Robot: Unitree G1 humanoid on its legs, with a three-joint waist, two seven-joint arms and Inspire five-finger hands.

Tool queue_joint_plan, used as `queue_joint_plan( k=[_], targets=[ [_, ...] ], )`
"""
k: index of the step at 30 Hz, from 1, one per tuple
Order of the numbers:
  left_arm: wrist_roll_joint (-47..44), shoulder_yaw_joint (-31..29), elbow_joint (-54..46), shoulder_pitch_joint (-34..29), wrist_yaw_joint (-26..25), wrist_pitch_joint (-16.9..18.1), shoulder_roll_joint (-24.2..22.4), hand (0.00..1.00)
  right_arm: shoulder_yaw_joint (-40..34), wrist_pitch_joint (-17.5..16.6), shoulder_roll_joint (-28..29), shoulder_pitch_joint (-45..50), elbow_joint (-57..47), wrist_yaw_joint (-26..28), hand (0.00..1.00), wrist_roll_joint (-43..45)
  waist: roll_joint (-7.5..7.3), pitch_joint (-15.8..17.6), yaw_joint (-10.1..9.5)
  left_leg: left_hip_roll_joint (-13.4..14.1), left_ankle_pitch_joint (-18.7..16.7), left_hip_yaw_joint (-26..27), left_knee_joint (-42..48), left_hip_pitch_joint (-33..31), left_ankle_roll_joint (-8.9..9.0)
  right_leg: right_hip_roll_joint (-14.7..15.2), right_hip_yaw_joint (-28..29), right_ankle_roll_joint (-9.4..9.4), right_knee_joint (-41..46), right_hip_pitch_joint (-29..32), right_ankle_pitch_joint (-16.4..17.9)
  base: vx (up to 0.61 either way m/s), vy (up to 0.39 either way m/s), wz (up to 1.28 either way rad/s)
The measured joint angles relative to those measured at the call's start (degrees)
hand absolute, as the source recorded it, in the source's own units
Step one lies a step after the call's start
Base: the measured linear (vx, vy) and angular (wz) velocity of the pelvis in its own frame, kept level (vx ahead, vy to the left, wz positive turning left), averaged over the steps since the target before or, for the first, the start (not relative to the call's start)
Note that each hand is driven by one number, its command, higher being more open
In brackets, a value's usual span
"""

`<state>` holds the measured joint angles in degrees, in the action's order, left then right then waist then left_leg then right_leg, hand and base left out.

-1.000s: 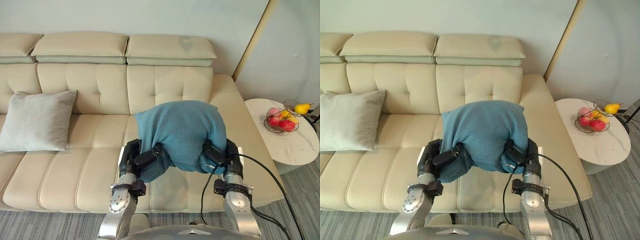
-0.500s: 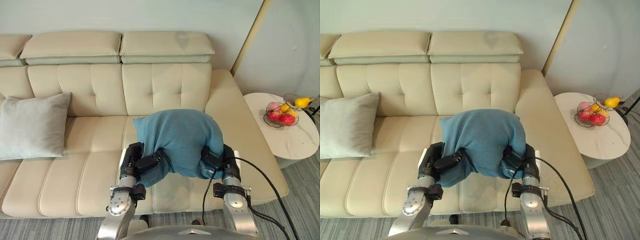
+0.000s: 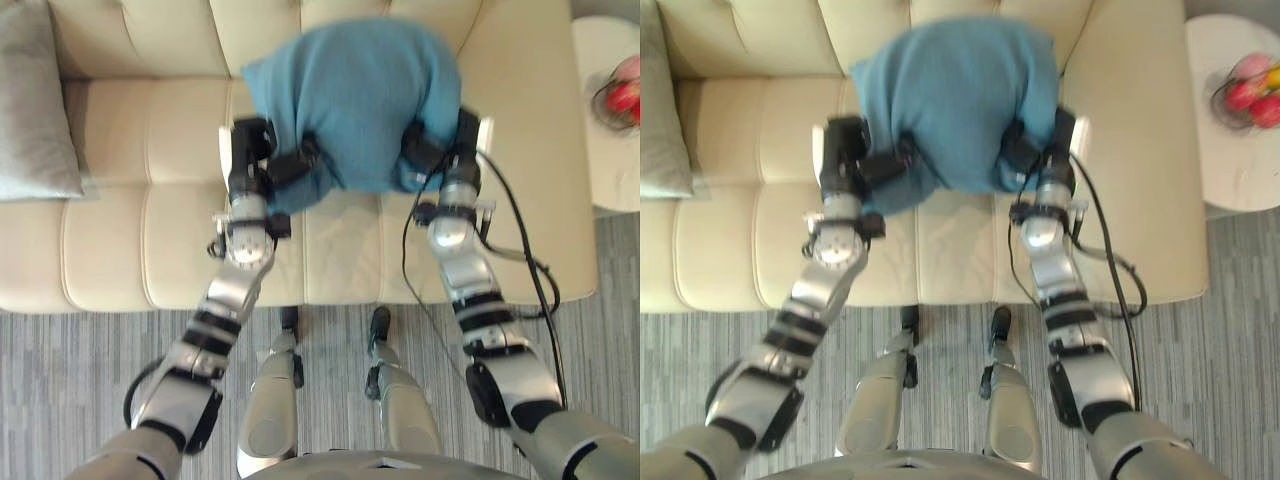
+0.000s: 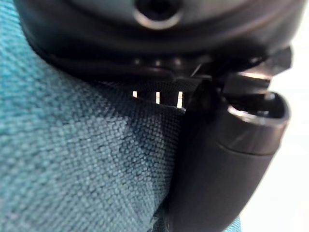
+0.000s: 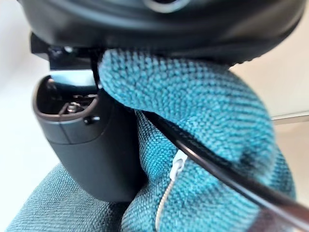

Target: Pick up cushions and gather them together orderly.

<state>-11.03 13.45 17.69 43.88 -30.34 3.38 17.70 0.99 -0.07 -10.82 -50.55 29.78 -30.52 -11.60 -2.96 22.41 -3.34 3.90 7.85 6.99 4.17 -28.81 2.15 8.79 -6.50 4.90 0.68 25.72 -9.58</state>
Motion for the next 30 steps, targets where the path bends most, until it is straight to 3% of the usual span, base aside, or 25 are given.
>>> queue_joint_plan(
  k=[5,7,8,14,19,30],
  targets=[
    [0.46,-0.99,5.27,12.67,-3.14,0.42,0.05,0.00,-1.25,-0.01,-1.06,-9.92,2.24,-4.21,0.00,0.19,1.35,2.65,0.13,-0.04,1.52,-1.31,-0.22,-4.73,0.08,-0.08,-0.96,0.17,-0.04,4.18,-0.78,0.00,0.012,0.10],
    [1.99,-1.03,5.77,14.72,-3.70,0.56,-0.02,0.00,-1.57,-0.01,-1.04,-12.12,3.37,-5.82,0.00,0.19,1.48,2.91,0.07,0.00,2.06,-1.49,-0.94,-5.87,0.22,-0.14,-1.04,0.13,0.00,5.53,-0.83,0.04,0.015,0.05],
    [2.96,-1.02,5.77,15.11,-4.15,0.99,-0.25,1.00,-1.56,-0.03,-1.02,-12.48,3.38,-6.64,1.00,0.18,1.53,2.94,0.04,0.04,2.22,-1.50,-1.24,-6.35,0.27,-0.18,-1.05,0.13,0.05,6.21,-0.83,0.06,0.027,0.01],
    [6.60,-3.46,5.77,15.59,-8.14,1.59,-5.34,1.00,-2.02,-0.02,0.76,-11.99,0.78,-11.01,1.00,0.06,2.46,3.70,-0.24,0.36,2.89,-1.68,-1.67,-8.35,0.72,-0.36,-1.13,0.01,1.39,8.93,-0.64,0.06,0.041,0.00],
    [6.60,-5.48,5.35,12.73,-11.30,1.59,-10.33,1.00,-2.70,-0.01,4.25,-4.85,-3.39,-12.00,1.00,0.06,2.59,3.80,-0.76,1.23,3.06,-2.13,-1.56,-7.21,1.01,-0.44,-1.36,-0.56,6.84,10.02,2.26,0.08,0.019,0.03],
    [3.61,-5.91,4.06,-1.25,-2.75,1.57,-13.28,1.00,-4.45,1.23,9.25,12.15,-4.48,-2.39,1.00,7.20,2.56,3.81,-1.02,1.91,3.36,-4.43,-1.01,-3.56,2.40,0.36,-3.68,-1.89,17.45,9.48,8.35,0.07,-0.044,0.11]
  ],
)
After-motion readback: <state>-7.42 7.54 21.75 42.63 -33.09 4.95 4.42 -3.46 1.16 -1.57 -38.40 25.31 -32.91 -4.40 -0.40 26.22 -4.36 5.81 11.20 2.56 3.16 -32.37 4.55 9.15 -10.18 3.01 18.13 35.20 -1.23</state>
